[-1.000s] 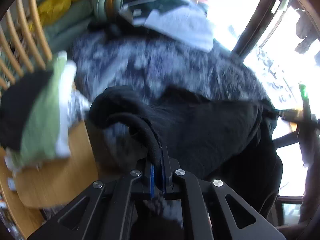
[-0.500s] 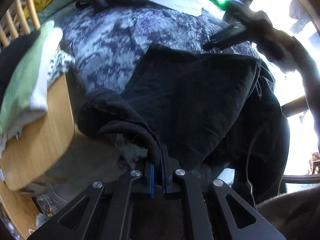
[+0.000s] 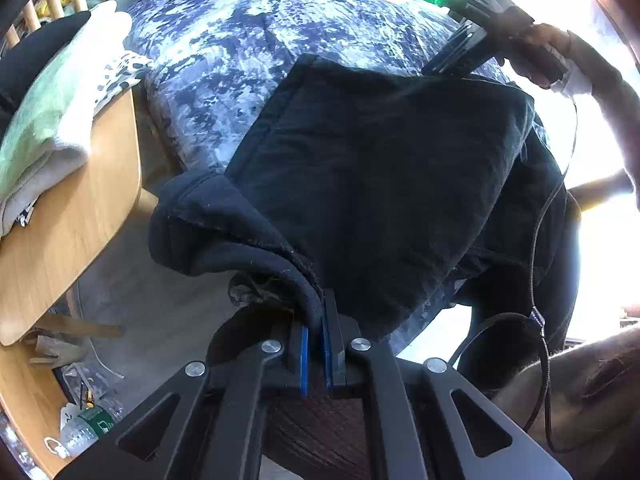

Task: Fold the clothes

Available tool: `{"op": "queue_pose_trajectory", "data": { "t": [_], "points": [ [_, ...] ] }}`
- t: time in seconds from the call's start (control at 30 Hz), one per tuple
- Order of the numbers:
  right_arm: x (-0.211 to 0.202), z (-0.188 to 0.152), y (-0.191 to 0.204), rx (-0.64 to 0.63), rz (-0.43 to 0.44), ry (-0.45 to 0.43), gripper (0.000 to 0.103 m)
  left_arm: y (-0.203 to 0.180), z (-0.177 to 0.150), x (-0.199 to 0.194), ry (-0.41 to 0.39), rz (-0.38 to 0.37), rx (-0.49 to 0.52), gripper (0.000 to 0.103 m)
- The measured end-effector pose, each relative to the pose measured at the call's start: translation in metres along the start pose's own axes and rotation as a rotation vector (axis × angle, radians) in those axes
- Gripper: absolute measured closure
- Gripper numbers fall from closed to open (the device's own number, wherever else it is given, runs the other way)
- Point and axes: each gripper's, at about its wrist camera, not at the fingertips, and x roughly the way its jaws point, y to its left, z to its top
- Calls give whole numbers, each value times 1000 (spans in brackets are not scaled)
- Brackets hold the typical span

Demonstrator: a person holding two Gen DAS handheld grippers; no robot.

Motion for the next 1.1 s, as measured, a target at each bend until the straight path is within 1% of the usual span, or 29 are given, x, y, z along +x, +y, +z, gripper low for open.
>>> {"op": "queue_pose_trajectory", "data": {
  "t": [0.23,0.3,0.37,0.47,0.57,0.73,0.87,0.9,0.93,1.03,1.1],
  "points": [
    [-3,-4,11,-48,77,-7,61,5,-1,-5,-9,-17,-10,98],
    [-9,-6,13,-65,94,-22,61,4,-2,-5,-9,-15,-4,98],
    [-10,-8,17,-89,119,-4,61,3,-1,-5,-11,-15,3,98],
    [-7,-14,26,-134,134,37,61,5,-1,-5,-12,-23,1,98],
    [-3,-20,34,-176,105,56,61,6,0,-5,-15,-29,-3,98],
    [5,-16,28,-132,87,47,61,4,1,-7,-22,-28,4,98],
    [12,-19,33,-143,31,41,64,5,3,-11,-35,-32,1,98],
    [11,-21,36,-147,17,37,73,5,3,-12,-39,-34,1,98],
    [10,-23,38,-130,9,41,92,4,4,-13,-47,-31,1,98],
    [1,-28,41,-70,-42,49,98,3,7,-19,-79,-20,3,98],
    [-5,-32,43,-28,-84,53,99,4,11,-25,-112,-13,4,98]
  ]
}}
